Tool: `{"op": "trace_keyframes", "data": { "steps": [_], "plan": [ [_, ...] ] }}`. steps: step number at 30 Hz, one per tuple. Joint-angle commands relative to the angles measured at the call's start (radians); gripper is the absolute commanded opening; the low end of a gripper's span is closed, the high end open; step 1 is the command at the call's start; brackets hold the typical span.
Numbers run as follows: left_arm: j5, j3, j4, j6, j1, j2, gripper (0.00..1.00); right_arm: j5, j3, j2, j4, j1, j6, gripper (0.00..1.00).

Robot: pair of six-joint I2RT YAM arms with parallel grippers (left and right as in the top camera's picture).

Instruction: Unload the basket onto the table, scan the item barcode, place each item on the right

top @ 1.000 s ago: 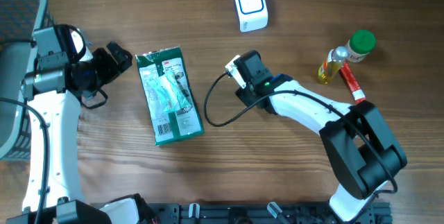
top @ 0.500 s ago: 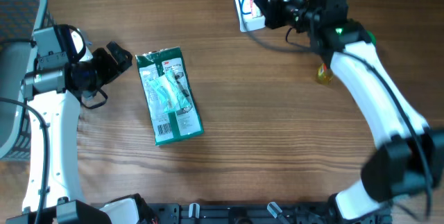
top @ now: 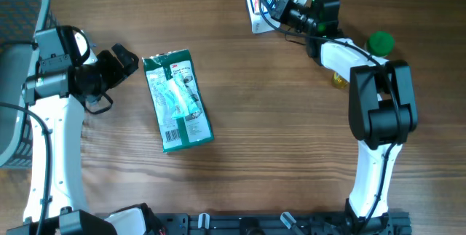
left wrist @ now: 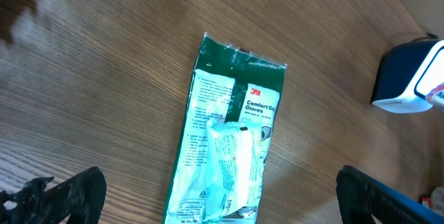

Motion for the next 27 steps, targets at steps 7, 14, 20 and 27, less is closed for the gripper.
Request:
{"op": "trace_keyframes", "data": {
  "steps": [7, 14, 20, 27],
  "plan": [
    [-0.002, 0.008, 0.003, 0.02, -0.002, -0.005, 1.0, 0.117, 0.016, -0.269, -0.172, 0.016, -0.196, 0.04],
    [-0.002, 0.008, 0.003, 0.02, -0.002, -0.005, 1.0, 0.121, 0.016, -0.66, -0.988, 0.003, -0.373, 0.04],
    [-0.002, 0.008, 0.003, 0.02, -0.002, -0.005, 1.0, 0.484, -0.095, -0.621, -1.594, -0.001, -0.52, 0.04],
    [-0.002, 0.008, 0.003, 0.02, -0.002, -0.005, 1.0, 0.794, -0.43, -0.614, -1.344, -0.001, -0.52, 0.04]
  ]
}}
